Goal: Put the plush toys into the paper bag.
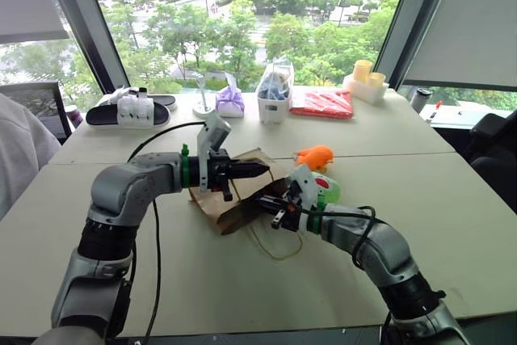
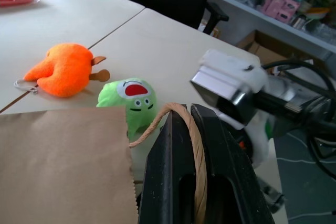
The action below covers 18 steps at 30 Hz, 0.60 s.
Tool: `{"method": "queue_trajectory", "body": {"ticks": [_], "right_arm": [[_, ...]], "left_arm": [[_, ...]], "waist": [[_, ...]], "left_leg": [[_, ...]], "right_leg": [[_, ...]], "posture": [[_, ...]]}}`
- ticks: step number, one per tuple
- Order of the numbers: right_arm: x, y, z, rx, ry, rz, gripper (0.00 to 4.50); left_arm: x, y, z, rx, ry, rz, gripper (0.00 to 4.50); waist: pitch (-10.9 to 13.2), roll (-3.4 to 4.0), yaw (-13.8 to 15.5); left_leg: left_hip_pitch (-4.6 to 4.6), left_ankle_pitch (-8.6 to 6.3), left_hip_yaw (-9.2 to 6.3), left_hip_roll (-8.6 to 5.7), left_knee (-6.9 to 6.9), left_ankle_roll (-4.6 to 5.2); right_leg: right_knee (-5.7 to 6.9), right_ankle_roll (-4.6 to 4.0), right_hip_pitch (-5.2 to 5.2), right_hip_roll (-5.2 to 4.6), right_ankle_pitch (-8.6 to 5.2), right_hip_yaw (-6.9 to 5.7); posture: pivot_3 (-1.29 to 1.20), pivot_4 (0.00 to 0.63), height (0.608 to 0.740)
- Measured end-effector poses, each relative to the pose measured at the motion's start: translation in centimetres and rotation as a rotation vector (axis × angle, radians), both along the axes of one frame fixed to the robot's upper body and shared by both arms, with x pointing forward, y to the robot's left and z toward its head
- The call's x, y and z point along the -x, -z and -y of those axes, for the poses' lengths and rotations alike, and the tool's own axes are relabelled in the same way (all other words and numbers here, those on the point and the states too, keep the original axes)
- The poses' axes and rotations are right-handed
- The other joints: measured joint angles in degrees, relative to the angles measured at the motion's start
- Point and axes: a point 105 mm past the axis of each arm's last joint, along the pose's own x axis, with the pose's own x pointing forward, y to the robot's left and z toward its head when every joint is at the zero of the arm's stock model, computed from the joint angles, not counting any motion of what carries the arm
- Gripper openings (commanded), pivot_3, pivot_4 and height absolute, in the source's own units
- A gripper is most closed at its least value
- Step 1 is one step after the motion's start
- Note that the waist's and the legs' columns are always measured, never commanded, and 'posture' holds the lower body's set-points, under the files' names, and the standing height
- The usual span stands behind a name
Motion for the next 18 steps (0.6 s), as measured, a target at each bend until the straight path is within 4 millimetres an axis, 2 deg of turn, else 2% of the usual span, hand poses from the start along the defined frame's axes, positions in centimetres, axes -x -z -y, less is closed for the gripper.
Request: {"method": "queue_trajectory", "body": {"ticks": [4,10,15,18], "right_arm": [[-1.0,1.2,-0.3,0.065,0.006,0.014,0.0],[-1.2,3.4,-1.7,0.116,0.018,0.002,0.0],[-0.9,5.5,-2.4,0.161,0.034,-0.025,0.0],[-1.0,5.7,-2.5,0.187,0.047,0.0,0.0]], "left_arm": [[0.5,0.2,0.3,0.03,0.007,-0.024,0.06],[0.6,-0.5,0.2,0.08,-0.021,-0.03,0.06],[1.1,-1.0,0.9,0.102,-0.002,-0.019,0.06],[1.6,-1.4,1.5,0.12,0.027,-0.027,0.06]], "waist": [[0.0,0.0,-0.3],[0.0,0.0,-0.31],[-0.01,0.0,-0.16],[-0.01,0.0,-0.25]], "left_leg": [[0.05,0.01,0.0,0.03,-0.19,-0.02],[0.05,0.09,0.01,0.04,-0.25,-0.15],[0.05,0.09,0.01,0.01,-0.22,-0.15],[0.07,0.08,0.0,0.02,-0.23,-0.14]], "right_leg": [[0.06,0.0,-0.11,0.02,0.0,0.02],[0.19,-0.01,-0.21,0.03,0.01,0.06],[0.18,-0.02,-0.18,0.02,0.01,0.08],[0.2,-0.02,-0.18,0.03,0.01,0.08]], "posture": [[0.0,0.15,0.74],[0.0,0.15,0.74],[0.0,0.15,0.74],[0.0,0.15,0.74]]}}
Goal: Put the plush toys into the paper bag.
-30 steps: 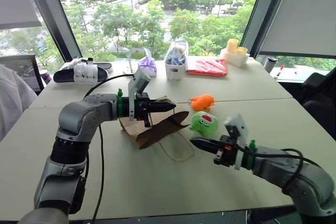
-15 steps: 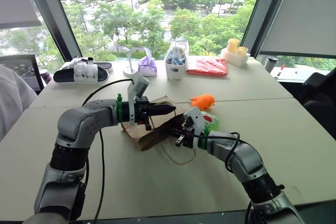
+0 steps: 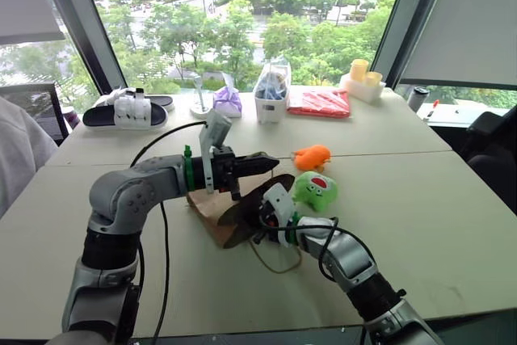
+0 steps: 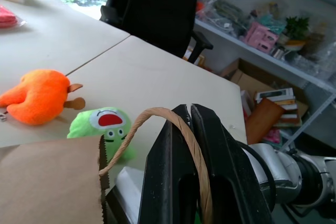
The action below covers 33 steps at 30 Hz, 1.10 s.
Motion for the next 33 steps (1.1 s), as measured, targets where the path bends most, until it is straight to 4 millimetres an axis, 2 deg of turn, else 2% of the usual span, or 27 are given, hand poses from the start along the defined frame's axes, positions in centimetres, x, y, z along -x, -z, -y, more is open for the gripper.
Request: {"method": "queue_trajectory", "body": {"ticks": [8,20,26,33], "right_arm": [[0.2,0.3,-0.4,0.02,-0.006,0.024,0.0],[0.2,0.4,-0.5,0.024,-0.007,0.028,0.0],[0.2,0.4,-0.4,0.022,-0.004,0.028,0.0],[0.9,0.4,-0.2,-0.012,-0.01,0.041,0.0]], "left_arm": [[1.5,-2.2,0.8,0.063,0.087,0.032,0.06],[3.3,-3.2,1.2,0.138,0.197,-0.021,0.06],[2.4,-3.7,0.8,0.161,0.147,-0.031,0.06],[-1.7,-3.0,-0.5,0.183,-0.084,-0.026,0.06]], "waist": [[-0.05,0.01,-0.15],[-0.06,0.0,-0.12],[-0.06,-0.01,-0.09],[-0.07,-0.01,0.04]], "left_leg": [[0.08,0.0,0.0,0.01,-0.02,0.0],[0.09,0.0,0.0,0.02,-0.01,0.01],[0.09,0.0,0.0,0.01,-0.01,0.01],[0.08,0.03,0.04,0.0,-0.01,-0.05]], "right_leg": [[0.02,0.0,0.05,0.01,0.0,0.01],[0.02,0.0,0.06,0.03,0.0,0.01],[0.02,0.0,0.08,0.03,0.0,0.01],[-0.01,-0.01,0.07,0.03,0.0,0.02]], "posture": [[0.0,0.15,0.74],[0.0,0.15,0.74],[0.0,0.15,0.74],[0.0,0.15,0.74]]}}
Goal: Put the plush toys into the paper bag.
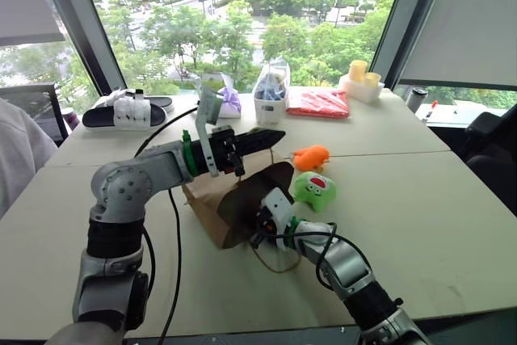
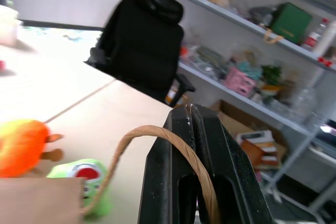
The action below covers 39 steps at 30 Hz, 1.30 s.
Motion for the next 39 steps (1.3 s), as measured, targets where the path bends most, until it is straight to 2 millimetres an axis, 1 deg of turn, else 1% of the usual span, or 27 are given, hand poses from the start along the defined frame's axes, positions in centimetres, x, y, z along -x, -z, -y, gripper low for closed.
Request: {"method": "queue_trajectory", "body": {"ticks": [3,5,9,12,14,16,17,19,20,22,24,26,28,29,30,32,34,36,37,39], "right_arm": [[0.8,-0.2,0.1,-0.052,-0.014,-0.001,0.0],[1.2,-1.0,0.1,-0.093,-0.023,0.015,0.0],[2.9,-4.5,0.5,-0.185,-0.079,0.096,0.0],[4.7,-6.1,1.1,-0.238,-0.108,0.105,0.88],[6.2,-7.1,2.0,-0.295,-0.119,0.067,1.87],[7.1,-8.3,3.4,-0.349,-0.109,0.043,2.92],[7.1,-9.2,4.3,-0.381,-0.09,0.042,3.42],[6.6,-10.7,6.2,-0.431,-0.026,0.06,4.39],[6.1,-11.4,7.4,-0.445,0.02,0.076,4.46],[4.2,-12.8,10.8,-0.446,0.162,0.141,4.46],[2.3,-13.0,14.1,-0.405,0.304,0.178,4.46],[1.0,-11.9,16.5,-0.328,0.411,0.175,4.46],[-0.5,-10.2,17.9,-0.233,0.483,0.146,4.46],[-1.7,-8.8,18.5,-0.178,0.519,0.118,4.46],[-2.7,-7.4,18.9,-0.133,0.548,0.084,4.46],[-3.8,-5.6,18.9,-0.093,0.564,0.032,4.46],[-4.6,-4.7,18.4,-0.11,0.556,-0.006,4.46],[-5.4,-4.5,17.6,-0.178,0.546,-0.051,4.46],[-5.6,-4.4,17.2,-0.22,0.544,-0.08,4.23],[-5.9,-3.9,17.1,-0.264,0.543,-0.129,3.57]], "left_arm": [[-0.8,0.5,-0.6,-0.014,-0.047,0.002,0.06],[-0.9,0.9,-0.8,-0.021,-0.053,-0.007,0.06],[-1.0,1.6,-0.6,-0.043,-0.051,-0.017,0.06],[-1.0,1.9,-0.6,-0.051,-0.047,-0.02,0.0],[-0.9,2.0,-0.6,-0.053,-0.045,-0.02,0.0],[-0.9,2.0,-0.6,-0.053,-0.041,-0.021,0.0],[-0.9,2.0,-0.6,-0.053,-0.038,-0.021,0.0],[-0.8,2.0,-0.5,-0.053,-0.029,-0.02,0.0],[-0.8,2.0,-0.5,-0.053,-0.026,-0.02,0.0],[-0.7,2.1,-0.5,-0.055,-0.022,-0.02,0.0],[-0.7,2.1,-0.4,-0.055,-0.018,-0.021,0.0],[-0.7,2.1,-0.5,-0.056,-0.017,-0.02,0.0],[-0.6,2.1,-0.5,-0.055,-0.012,-0.019,0.0],[-0.7,2.1,-0.4,-0.055,-0.01,-0.021,0.0],[-0.7,2.2,-0.3,-0.059,-0.007,-0.023,0.0],[-0.8,2.2,-0.3,-0.064,-0.007,-0.023,0.0],[-0.9,2.3,-0.3,-0.067,-0.011,-0.026,0.0],[-0.9,2.4,-0.4,-0.07,-0.011,-0.025,0.0],[-0.9,2.4,-0.4,-0.07,-0.011,-0.025,0.0],[-0.9,2.4,-0.4,-0.073,-0.013,-0.024,0.0]], "waist": [[0.0,0.0,-0.01],[0.01,0.0,-0.01],[0.01,0.0,0.05],[0.01,0.0,0.23],[0.01,0.0,0.33],[0.01,0.0,0.33],[0.01,0.0,0.33],[0.01,0.0,0.29],[0.01,0.0,0.29],[0.01,0.0,0.34],[0.01,0.0,0.34],[0.01,0.0,0.37],[0.01,-0.01,0.21],[0.01,-0.01,-0.07],[0.01,-0.01,-0.19],[0.02,0.0,-0.16],[0.02,0.0,-0.11],[0.02,0.0,-0.1],[0.02,0.0,-0.04],[0.02,0.0,0.02]], "left_leg": [[-0.04,0.0,0.01,0.0,-0.04,-0.01],[-0.05,0.0,-0.01,0.0,-0.06,-0.01],[-0.05,-0.03,-0.05,0.0,-0.07,0.05],[-0.06,-0.06,-0.06,0.0,-0.07,0.11],[-0.08,-0.07,-0.08,0.0,-0.07,0.11],[-0.07,-0.07,-0.09,0.0,-0.06,0.13],[-0.07,-0.07,-0.09,0.01,-0.06,0.13],[-0.05,-0.07,-0.08,0.01,-0.06,0.13],[-0.05,-0.07,-0.07,0.01,-0.06,0.13],[-0.06,-0.07,0.01,0.0,-0.06,0.14],[-0.06,-0.07,0.15,0.0,-0.07,0.14],[-0.06,-0.08,0.16,0.01,-0.1,0.15],[-0.08,-0.08,0.23,0.01,-0.1,0.16],[-0.06,-0.08,0.31,0.02,-0.1,0.16],[-0.04,-0.07,0.35,0.03,-0.1,0.16],[-0.04,-0.07,0.34,0.04,-0.12,0.16],[-0.06,-0.05,0.33,0.04,-0.13,0.12],[-0.06,-0.01,0.32,0.04,-0.13,0.05],[-0.07,0.0,0.31,0.03,-0.13,0.04],[-0.07,-0.01,0.3,0.03,-0.12,0.04]], "right_leg": [[-0.01,0.0,-0.04,0.0,0.0,0.0],[-0.03,0.0,-0.06,0.0,0.0,0.0],[-0.06,0.0,-0.04,0.0,0.0,0.0],[-0.08,0.0,-0.04,0.0,0.0,0.0],[-0.15,0.0,-0.01,0.0,0.0,0.0],[-0.18,0.0,0.03,0.0,0.0,0.0],[-0.18,-0.01,0.04,0.0,0.0,-0.01],[-0.17,-0.03,0.05,0.0,0.02,-0.01],[-0.17,-0.03,0.05,0.0,0.02,-0.01],[-0.18,-0.05,0.05,0.0,0.03,-0.01],[-0.19,-0.05,0.05,0.0,0.03,-0.02],[-0.21,-0.05,0.04,0.0,0.02,-0.03],[-0.21,-0.05,0.01,0.0,0.02,0.0],[-0.21,-0.05,0.0,0.0,0.02,0.04],[-0.19,-0.05,-0.01,0.0,0.03,0.08],[-0.18,-0.05,-0.02,0.0,0.03,0.08],[-0.2,-0.05,-0.04,0.0,0.03,0.08],[-0.23,-0.05,-0.02,0.0,0.03,0.09],[-0.23,-0.05,-0.01,0.0,0.03,0.09],[-0.24,-0.05,-0.01,0.0,0.03,0.08]], "posture": [[0.0,0.15,0.74],[0.0,0.15,0.74],[0.0,0.15,0.74],[0.0,0.15,0.74],[0.0,0.15,0.74],[0.0,0.15,0.74],[0.0,0.15,0.74],[0.0,0.15,0.74],[0.0,0.15,0.74],[0.0,0.15,0.74],[0.0,0.15,0.74],[0.0,0.15,0.74],[0.0,0.15,0.74],[0.0,0.15,0.74],[0.0,0.15,0.74],[0.0,0.15,0.74],[0.0,0.15,0.74],[0.0,0.15,0.74],[0.0,0.15,0.74],[0.0,0.15,0.74]]}}
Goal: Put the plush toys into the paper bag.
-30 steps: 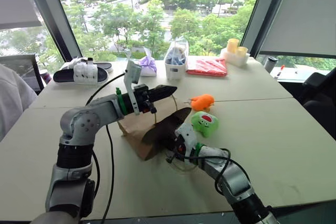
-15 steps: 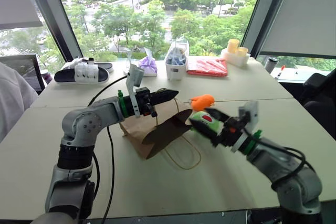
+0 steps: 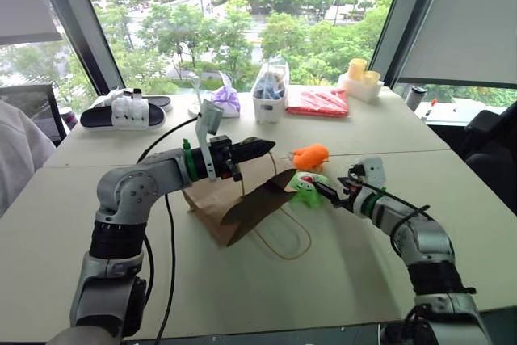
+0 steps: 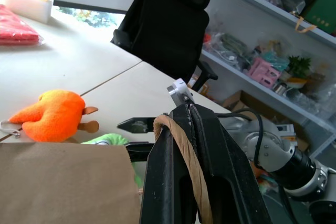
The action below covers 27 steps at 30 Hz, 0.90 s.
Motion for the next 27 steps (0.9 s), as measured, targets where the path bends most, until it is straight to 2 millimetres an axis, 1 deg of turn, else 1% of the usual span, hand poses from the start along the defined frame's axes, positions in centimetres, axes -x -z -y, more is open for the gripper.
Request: {"method": "queue_trajectory", "body": {"ticks": [3,5,7,12,14,16,19,21,23,25,27], "right_arm": [[-0.2,0.5,-0.2,-0.066,-0.003,-0.028,2.05],[-0.1,0.4,-0.6,-0.113,-0.015,-0.034,0.99],[-0.1,0.3,-0.6,-0.146,-0.011,-0.042,0.04],[0.4,-0.5,0.1,-0.242,0.024,-0.029,0.04],[1.2,-1.7,0.8,-0.278,0.034,0.018,0.04],[2.8,-3.7,1.7,-0.28,0.02,0.09,0.04],[6.5,-6.6,2.6,-0.292,-0.016,0.158,0.04],[9.1,-7.7,1.6,-0.33,-0.079,0.168,0.04],[11.2,-7.7,-0.2,-0.366,-0.146,0.137,0.04],[12.4,-7.5,-2.2,-0.394,-0.187,0.106,0.04],[12.8,-7.2,-4.1,-0.418,-0.216,0.08,0.04]], "left_arm": [[-0.1,0.0,-0.1,-0.005,-0.006,0.001,0.0],[-0.1,0.1,-0.1,-0.006,-0.007,0.002,0.0],[-0.1,0.1,-0.1,-0.009,-0.01,0.003,0.0],[-0.2,0.2,-0.2,-0.017,-0.017,0.005,0.0],[-0.3,0.2,-0.3,-0.02,-0.019,0.006,0.0],[-0.4,0.3,-0.4,-0.023,-0.022,0.004,0.0],[-0.6,0.4,-0.5,-0.021,-0.021,-0.005,0.0],[-0.8,0.4,-0.6,-0.019,-0.021,-0.009,0.0],[-0.7,0.3,-0.3,-0.011,-0.006,-0.007,0.0],[-0.9,-0.1,-0.2,0.0,-0.001,0.001,0.0],[-1.0,-0.4,-0.1,0.003,0.001,0.007,0.0]], "waist": [[0.0,0.0,0.05],[0.0,0.0,0.02],[0.0,0.0,-0.05],[0.0,0.0,0.03],[0.01,0.02,0.29],[0.02,0.04,0.5],[0.02,0.04,0.51],[0.02,0.03,0.3],[0.02,0.03,-0.03],[0.02,0.03,-0.13],[0.02,0.03,-0.01]], "left_leg": [[0.0,-0.02,0.0,0.0,0.0,0.04],[0.01,-0.02,-0.01,0.0,0.0,0.04],[0.02,-0.02,-0.01,0.0,0.0,0.04],[-0.01,-0.02,-0.02,0.0,0.0,0.04],[-0.06,-0.02,-0.09,-0.01,0.0,0.04],[-0.1,-0.05,-0.13,-0.05,0.0,0.09],[-0.1,-0.09,-0.2,-0.04,-0.06,0.14],[-0.03,-0.09,-0.23,0.0,-0.13,0.15],[0.04,-0.09,-0.21,0.05,-0.18,0.16],[0.06,-0.09,-0.18,0.06,-0.19,0.16],[0.06,-0.08,-0.18,0.05,-0.17,0.15]], "right_leg": [[-0.01,0.0,0.02,0.0,0.0,0.0],[0.0,0.0,0.02,0.0,0.0,0.0],[0.02,0.0,0.01,0.0,0.0,-0.01],[0.02,0.0,-0.01,0.0,0.0,0.0],[0.01,0.0,-0.02,0.0,0.0,-0.01],[-0.02,0.0,-0.01,-0.03,0.0,-0.02],[-0.07,0.01,0.01,-0.03,0.0,-0.05],[-0.08,0.01,0.02,-0.02,0.0,-0.04],[-0.06,0.01,0.0,-0.02,-0.01,0.0],[-0.05,0.0,0.0,-0.01,0.0,0.01],[-0.05,-0.01,0.02,0.0,0.0,0.01]], "posture": [[0.0,0.15,0.74],[0.0,0.15,0.74],[0.0,0.15,0.74],[0.0,0.15,0.74],[0.0,0.15,0.74],[0.0,0.15,0.74],[0.0,0.15,0.74],[0.0,0.15,0.74],[0.0,0.15,0.74],[0.0,0.15,0.74],[0.0,0.15,0.74]]}}
